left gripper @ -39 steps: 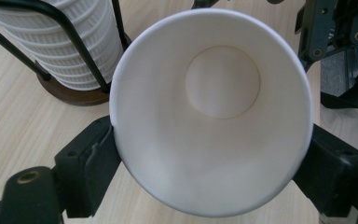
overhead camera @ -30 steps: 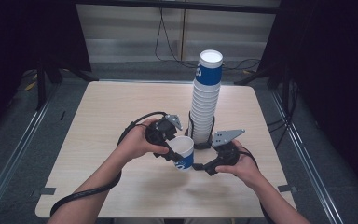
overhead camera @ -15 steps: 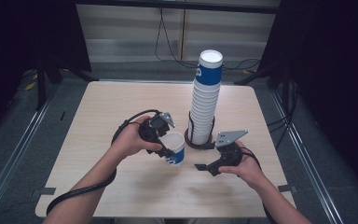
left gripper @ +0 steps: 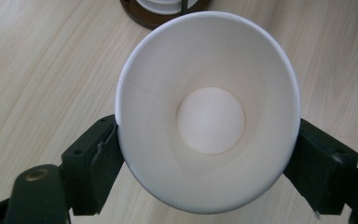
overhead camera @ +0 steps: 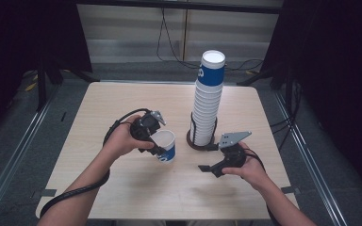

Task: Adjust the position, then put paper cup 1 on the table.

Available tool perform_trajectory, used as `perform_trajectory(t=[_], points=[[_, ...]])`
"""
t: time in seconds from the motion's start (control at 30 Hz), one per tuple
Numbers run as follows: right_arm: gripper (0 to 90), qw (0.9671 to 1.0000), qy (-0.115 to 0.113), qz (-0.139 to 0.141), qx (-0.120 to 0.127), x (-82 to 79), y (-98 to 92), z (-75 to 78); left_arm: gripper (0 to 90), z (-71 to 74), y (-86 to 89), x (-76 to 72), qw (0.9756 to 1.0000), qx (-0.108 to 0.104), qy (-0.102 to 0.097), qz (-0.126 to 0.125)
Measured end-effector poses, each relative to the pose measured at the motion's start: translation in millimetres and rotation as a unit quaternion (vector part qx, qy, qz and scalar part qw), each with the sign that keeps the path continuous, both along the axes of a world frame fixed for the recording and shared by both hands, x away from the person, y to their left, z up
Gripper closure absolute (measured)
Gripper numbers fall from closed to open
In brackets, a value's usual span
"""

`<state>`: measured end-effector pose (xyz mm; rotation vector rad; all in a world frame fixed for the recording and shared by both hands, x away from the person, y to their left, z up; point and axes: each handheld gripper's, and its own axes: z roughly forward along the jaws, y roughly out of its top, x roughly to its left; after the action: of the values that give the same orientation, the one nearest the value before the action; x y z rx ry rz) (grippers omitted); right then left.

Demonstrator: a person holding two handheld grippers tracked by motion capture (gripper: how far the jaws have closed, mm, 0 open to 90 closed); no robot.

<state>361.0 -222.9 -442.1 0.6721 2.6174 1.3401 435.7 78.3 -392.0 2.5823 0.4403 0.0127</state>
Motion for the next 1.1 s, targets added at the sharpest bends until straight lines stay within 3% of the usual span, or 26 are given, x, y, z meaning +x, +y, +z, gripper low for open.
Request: perform_trajectory(t=[0.5, 0.6, 0.67, 0.73, 0.87, 1.1], points=[[15.5, 0.9999, 0.01, -0.004, -0.003, 1.0, -1.1, -1.9, 18.5, -2.8, 15.3, 2.0, 0.9997, -0.002, 0.001, 0.025], [15.0, 0.9999, 0.01, -0.006, -0.003, 0.0, -2.2, -2.7, 18.4, -2.8, 16.9, 3.6, 0.9998, 0.009, -0.001, 0.019], [14.5, 0.9999, 0.011, -0.007, -0.001, -0.7, -3.5, -2.5, 18.3, -3.9, 17.9, 4.1, 0.9997, 0.003, -0.002, 0.025], [14.5, 0.9999, 0.012, -0.01, 0.0, -0.5, -4.9, -2.5, 18.3, -4.4, 18.9, 4.3, 0.9995, 0.01, -0.001, 0.031], [14.5, 0.9999, 0.009, -0.013, -0.001, -1.3, -5.2, -1.5, 17.8, -8.0, 19.6, 3.0, 0.9992, 0.001, 0.001, 0.039], [14.3, 0.9999, 0.011, -0.01, -0.002, -1.6, -4.5, -2.5, 16.8, -17.7, 20.9, 3.2, 0.9995, 0.015, -0.004, 0.028]])
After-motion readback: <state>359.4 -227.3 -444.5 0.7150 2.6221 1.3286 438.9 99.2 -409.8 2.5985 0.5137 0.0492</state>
